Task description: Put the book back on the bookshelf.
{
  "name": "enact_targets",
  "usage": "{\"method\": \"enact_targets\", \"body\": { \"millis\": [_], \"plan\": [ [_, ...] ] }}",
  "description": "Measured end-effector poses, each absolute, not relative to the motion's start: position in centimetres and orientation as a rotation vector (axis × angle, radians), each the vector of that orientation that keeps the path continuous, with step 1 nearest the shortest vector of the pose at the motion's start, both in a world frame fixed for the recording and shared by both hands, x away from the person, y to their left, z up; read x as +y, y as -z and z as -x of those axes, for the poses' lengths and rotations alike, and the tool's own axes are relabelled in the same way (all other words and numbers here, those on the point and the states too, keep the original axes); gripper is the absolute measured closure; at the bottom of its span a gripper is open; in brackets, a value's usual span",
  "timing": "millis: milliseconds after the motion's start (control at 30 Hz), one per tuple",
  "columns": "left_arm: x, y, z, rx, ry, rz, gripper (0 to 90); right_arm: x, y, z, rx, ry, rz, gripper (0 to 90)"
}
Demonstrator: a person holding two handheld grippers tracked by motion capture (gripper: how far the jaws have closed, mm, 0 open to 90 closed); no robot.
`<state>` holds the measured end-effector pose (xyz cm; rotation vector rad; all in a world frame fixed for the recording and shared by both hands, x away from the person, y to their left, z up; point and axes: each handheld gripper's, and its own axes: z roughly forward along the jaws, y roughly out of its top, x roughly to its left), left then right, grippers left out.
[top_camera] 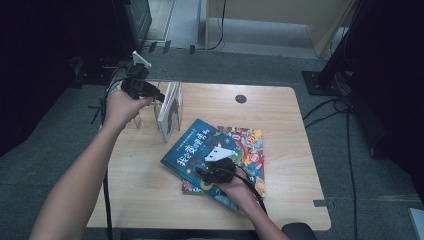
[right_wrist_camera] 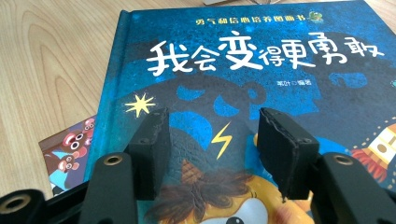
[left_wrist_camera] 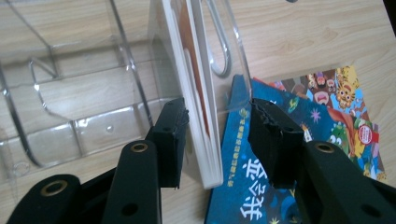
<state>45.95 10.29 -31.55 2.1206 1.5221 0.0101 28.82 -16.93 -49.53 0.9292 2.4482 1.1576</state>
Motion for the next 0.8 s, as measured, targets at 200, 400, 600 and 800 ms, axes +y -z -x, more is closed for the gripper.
{"method": "enact_targets", "body": {
  "millis": [200,400,600,800],
  "plan": [
    [11.8,32.6,-43.4,1.509,-0.005,-2.105,56.6,-17.5,49.5,-28.6,2.456,-1.161,-0.919,49.9],
    [12.6,34.0,-41.5,1.468,0.023,-2.110,66.9,-18.0,49.0,-28.6,2.475,-1.189,-0.953,52.2],
    [12.8,35.3,-40.2,1.445,0.045,-2.112,70.2,-19.5,48.5,-29.0,2.446,-1.215,-0.989,53.3],
    [12.6,37.2,-38.1,1.366,0.027,-2.121,62.9,-21.8,48.0,-29.2,2.402,-1.239,-1.041,53.1]
  ]
}}
